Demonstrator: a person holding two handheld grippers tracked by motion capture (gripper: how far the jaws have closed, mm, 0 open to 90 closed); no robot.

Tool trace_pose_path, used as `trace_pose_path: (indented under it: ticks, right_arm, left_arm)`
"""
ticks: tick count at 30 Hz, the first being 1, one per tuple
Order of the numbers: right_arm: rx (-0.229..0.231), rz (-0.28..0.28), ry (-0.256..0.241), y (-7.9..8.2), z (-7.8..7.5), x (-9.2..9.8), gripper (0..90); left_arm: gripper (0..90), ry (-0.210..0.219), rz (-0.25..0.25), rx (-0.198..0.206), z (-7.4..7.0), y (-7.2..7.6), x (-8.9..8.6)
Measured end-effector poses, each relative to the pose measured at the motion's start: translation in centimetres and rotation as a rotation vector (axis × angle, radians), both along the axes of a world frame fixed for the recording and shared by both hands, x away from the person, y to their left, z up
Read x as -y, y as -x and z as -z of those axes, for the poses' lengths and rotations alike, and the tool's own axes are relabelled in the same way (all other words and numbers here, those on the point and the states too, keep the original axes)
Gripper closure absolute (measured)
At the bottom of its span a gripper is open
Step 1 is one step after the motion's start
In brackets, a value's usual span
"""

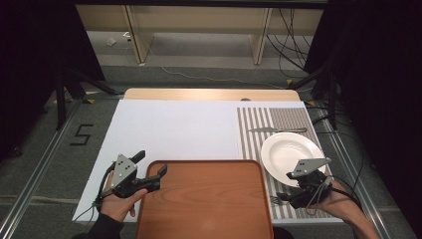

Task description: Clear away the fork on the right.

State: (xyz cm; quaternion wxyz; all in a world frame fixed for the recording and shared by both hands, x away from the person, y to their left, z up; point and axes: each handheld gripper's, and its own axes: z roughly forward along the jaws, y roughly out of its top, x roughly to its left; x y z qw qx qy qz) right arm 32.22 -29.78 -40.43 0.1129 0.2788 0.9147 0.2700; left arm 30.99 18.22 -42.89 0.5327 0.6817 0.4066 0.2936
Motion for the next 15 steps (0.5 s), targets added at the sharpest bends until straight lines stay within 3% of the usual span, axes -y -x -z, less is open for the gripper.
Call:
trace_pose_path:
  ticks: [2, 9, 15]
  right_arm:
    - [-0.004, -0.006, 0.013, 0.0, 0.1, 0.1, 27.4]
    - [-0.086, -0.022, 0.105, 0.1, 0.8, 0.6, 34.5]
    - [-0.117, -0.027, 0.163, 0.1, 1.3, 0.9, 37.7]
  left_arm:
    - [15.9, -0.001, 0.001, 0.001, 0.0, 0.0, 0.0]
    - [15.9, -0.002, 0.001, 0.0, 0.0, 0.0, 0.0]
    - [15.9, -0.003, 0.001, 0.0, 0.0, 0.0, 0.0]
